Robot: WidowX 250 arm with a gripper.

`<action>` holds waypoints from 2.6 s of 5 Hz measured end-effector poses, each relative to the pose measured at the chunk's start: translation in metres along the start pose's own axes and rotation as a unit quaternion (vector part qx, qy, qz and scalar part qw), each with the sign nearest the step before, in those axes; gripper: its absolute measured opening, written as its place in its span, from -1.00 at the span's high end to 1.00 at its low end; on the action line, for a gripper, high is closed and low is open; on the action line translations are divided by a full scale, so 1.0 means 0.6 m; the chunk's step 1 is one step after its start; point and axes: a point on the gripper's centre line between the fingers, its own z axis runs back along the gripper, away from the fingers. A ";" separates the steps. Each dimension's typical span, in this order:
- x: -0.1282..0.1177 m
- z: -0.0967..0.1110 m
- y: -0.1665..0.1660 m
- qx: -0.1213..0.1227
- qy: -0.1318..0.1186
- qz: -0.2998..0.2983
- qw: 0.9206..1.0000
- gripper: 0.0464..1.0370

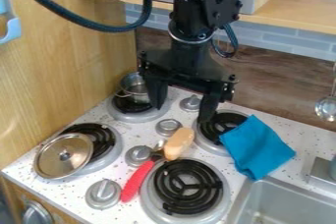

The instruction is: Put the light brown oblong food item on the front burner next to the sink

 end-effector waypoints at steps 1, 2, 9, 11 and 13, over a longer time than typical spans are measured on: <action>-0.004 -0.012 -0.002 0.004 0.010 -0.003 1.000 -0.93; 0.017 -0.049 0.017 0.010 0.006 0.019 1.000 -0.93; 0.060 -0.243 0.054 -0.034 -0.032 0.031 0.998 -0.93; 0.064 -0.269 0.062 -0.026 -0.020 0.044 0.998 -0.93; 0.076 -0.288 0.068 -0.023 -0.015 0.061 0.998 -0.93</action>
